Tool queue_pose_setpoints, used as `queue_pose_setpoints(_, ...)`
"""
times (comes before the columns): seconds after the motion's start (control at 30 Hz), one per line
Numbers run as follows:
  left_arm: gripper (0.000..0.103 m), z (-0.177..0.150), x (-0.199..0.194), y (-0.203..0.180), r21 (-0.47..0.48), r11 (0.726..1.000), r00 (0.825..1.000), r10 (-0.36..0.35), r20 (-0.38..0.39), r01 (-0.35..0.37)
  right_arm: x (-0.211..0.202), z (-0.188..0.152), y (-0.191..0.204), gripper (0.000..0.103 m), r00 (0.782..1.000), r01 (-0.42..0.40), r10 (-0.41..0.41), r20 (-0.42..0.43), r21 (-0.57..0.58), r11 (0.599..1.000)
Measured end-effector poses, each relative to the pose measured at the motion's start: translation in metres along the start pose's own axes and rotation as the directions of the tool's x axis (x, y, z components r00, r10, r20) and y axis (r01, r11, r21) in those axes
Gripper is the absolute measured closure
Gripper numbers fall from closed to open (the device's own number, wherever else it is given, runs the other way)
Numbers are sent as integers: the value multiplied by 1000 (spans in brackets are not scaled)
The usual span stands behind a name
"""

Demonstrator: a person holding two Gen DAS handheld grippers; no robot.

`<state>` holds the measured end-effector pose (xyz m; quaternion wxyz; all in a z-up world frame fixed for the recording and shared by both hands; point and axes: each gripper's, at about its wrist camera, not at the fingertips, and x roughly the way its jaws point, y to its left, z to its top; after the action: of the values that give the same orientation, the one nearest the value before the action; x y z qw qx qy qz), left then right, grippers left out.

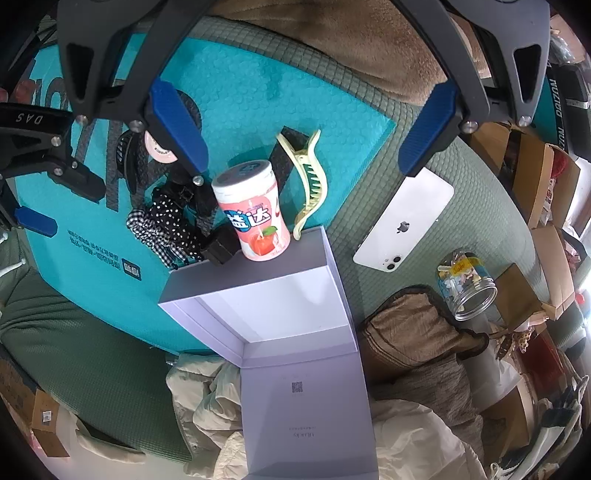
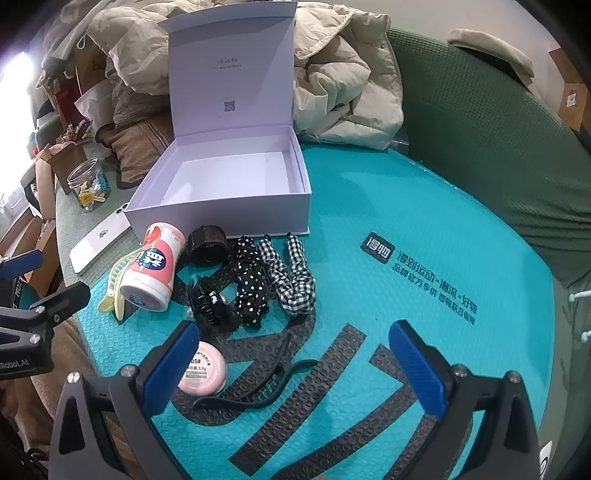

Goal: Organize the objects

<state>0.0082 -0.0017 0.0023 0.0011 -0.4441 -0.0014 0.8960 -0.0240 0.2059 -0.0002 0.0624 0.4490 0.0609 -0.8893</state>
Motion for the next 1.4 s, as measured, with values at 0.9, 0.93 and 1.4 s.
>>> queue_pose_setpoints(0.9,0,1,-7,1,6,1000,1000,3,5,-3,-2,3,2,0,999,-32,32,20,-11,999)
queue_pose_setpoints(0.93,0,1,-7,0,7,1000,1000,3,5,-3,-2,3,2,0,999,-32,32,22,-13,999)
queue_pose_setpoints(1.4,0,1,-8,1,1,1000,1000,-5,7,5,-5,3,2,0,999,-31,32,27,-15,999)
